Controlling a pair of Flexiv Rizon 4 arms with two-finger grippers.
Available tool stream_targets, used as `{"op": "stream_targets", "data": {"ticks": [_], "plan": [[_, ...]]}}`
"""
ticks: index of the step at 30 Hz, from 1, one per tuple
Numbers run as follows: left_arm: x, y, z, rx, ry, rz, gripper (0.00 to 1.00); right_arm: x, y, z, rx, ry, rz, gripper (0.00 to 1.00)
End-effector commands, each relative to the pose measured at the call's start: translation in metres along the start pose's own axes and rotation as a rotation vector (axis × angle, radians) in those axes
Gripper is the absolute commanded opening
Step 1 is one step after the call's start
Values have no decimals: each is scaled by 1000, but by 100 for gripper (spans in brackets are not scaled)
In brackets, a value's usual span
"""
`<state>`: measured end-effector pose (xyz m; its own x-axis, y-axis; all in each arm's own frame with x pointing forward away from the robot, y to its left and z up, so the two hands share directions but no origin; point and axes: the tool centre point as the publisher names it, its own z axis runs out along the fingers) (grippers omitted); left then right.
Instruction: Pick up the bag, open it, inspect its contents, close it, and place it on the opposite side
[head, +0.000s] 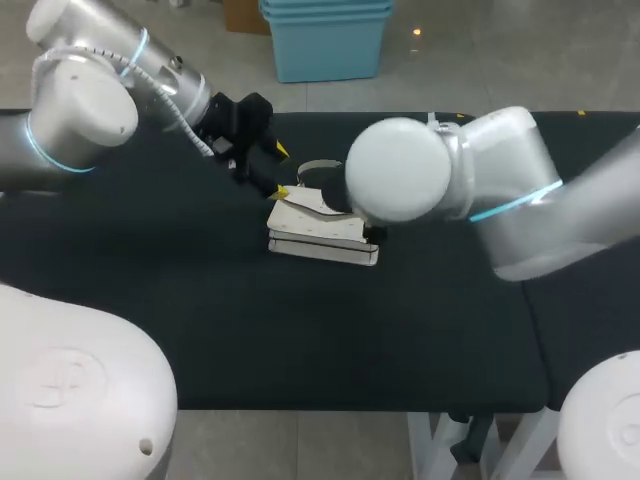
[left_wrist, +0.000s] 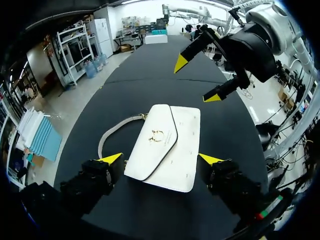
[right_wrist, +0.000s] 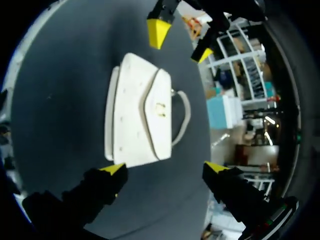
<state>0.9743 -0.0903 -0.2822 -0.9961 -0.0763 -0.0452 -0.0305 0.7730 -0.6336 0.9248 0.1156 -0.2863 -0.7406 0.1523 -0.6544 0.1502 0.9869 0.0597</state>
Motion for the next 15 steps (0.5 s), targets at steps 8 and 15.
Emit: {"op": "stream_targets", "data": {"ticks": [8, 15], "plan": [[-8, 4, -7, -134, 50, -188, 100, -17, -19, -8, 63, 236, 105, 100], [-1, 6, -20, -76, -104, -323, 100, -21, -35, -11, 141, 245, 352, 100]]}}
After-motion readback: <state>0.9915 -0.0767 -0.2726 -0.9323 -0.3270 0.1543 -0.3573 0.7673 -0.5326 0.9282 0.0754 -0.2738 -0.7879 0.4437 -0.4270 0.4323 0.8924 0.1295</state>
